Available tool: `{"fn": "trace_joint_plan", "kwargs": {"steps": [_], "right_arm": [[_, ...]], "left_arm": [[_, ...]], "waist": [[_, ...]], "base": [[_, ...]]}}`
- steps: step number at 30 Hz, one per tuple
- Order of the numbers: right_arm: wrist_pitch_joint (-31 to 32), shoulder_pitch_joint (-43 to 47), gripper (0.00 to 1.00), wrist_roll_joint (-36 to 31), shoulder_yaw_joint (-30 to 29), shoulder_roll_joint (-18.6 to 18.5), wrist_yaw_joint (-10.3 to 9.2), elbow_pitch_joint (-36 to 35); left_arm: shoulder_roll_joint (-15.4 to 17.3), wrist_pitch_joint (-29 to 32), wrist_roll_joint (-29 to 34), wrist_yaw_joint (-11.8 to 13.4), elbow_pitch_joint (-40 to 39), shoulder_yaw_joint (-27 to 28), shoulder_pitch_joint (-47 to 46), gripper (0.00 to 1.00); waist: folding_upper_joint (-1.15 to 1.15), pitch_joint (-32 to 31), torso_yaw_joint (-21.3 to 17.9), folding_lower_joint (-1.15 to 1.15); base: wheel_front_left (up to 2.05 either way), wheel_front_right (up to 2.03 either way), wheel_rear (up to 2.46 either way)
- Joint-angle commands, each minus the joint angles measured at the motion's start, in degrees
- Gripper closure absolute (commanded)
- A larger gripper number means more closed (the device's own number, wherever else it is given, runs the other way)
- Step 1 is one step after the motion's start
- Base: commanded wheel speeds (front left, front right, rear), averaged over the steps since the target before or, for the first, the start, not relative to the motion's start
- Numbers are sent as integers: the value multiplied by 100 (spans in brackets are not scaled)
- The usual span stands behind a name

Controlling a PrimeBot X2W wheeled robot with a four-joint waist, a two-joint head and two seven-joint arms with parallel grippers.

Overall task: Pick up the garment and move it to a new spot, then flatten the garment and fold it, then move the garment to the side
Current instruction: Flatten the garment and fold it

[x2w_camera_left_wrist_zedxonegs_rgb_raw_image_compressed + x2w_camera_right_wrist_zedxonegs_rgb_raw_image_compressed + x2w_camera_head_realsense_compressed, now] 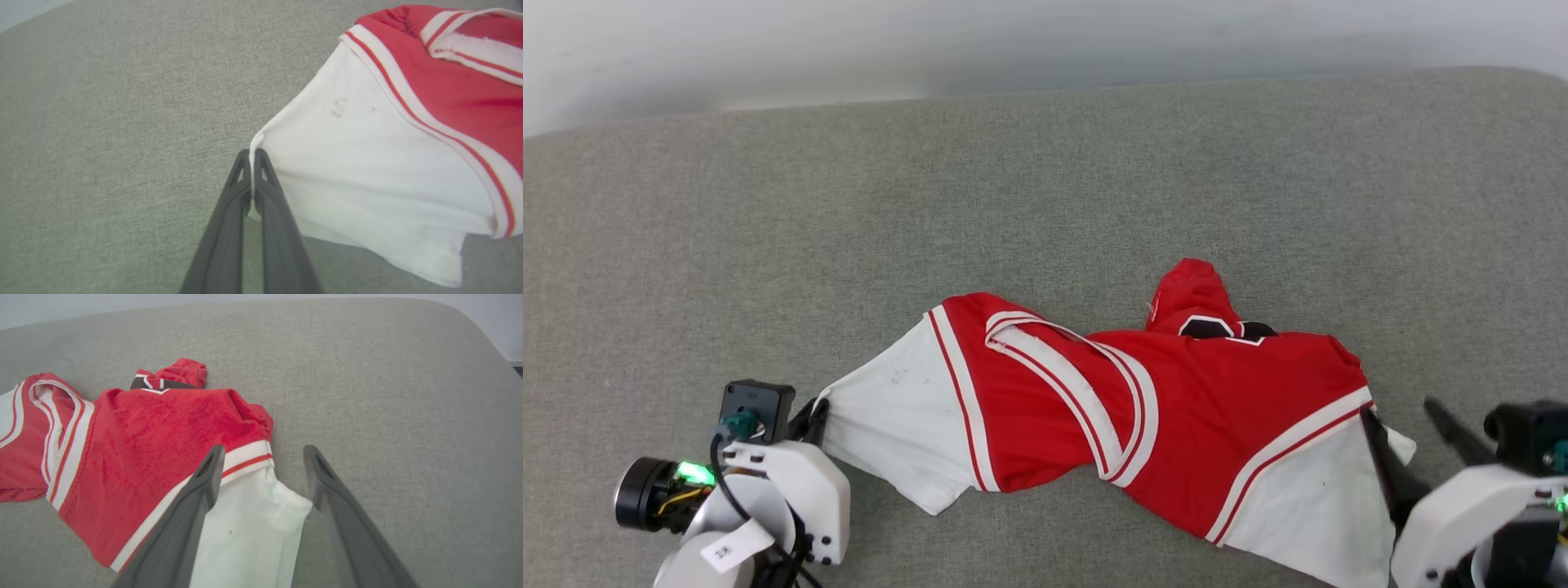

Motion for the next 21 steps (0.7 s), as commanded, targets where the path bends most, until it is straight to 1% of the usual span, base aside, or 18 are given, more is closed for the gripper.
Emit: {"fn": "trace_joint_plan", "kwargs": {"steps": [1, 4, 6, 8, 9, 11, 14, 21], "right_arm": [[276, 192, 0, 128, 11, -67, -2, -114], [1352, 688, 0, 313, 8, -229, -2, -373], [2016, 927, 0, 406, -99, -227, -2, -612], [2506, 1059, 0, 471, -194, -171, -2, -805], [2960, 1156, 0, 332, -329, -153, -2, -911], [3082, 1060, 0, 262, -367, -91, -2, -835], [3119, 948, 0, 76, -348, -79, -2, -473], [2934, 758, 0, 76, -158, 60, -2, 289]], "left_arm": [[41, -6, -26, 55, -100, 41, 104, 100], [101, 34, -57, 124, -343, 86, 304, 100], [91, 70, -105, 154, -523, 95, 420, 100], [104, 113, -124, 187, -688, 84, 507, 100], [96, 192, -120, 227, -925, 43, 580, 100], [99, 221, -99, 238, -1067, 18, 609, 100], [78, 234, -74, 223, -1219, -55, 583, 100], [65, 271, -63, 175, -1370, -191, 550, 100]], "waist": [[0, -23, 3, 0], [0, -37, 9, 0], [0, -38, 24, 0], [0, -27, 51, 0], [0, 12, 115, 0], [0, 43, 151, 0], [0, 100, 239, 0], [0, 171, 427, 0]], "base": [[0, 0, 0], [0, 0, 0], [0, 0, 0], [0, 0, 0], [0, 0, 0], [0, 0, 0], [0, 0, 0], [0, 0, 0]]}}
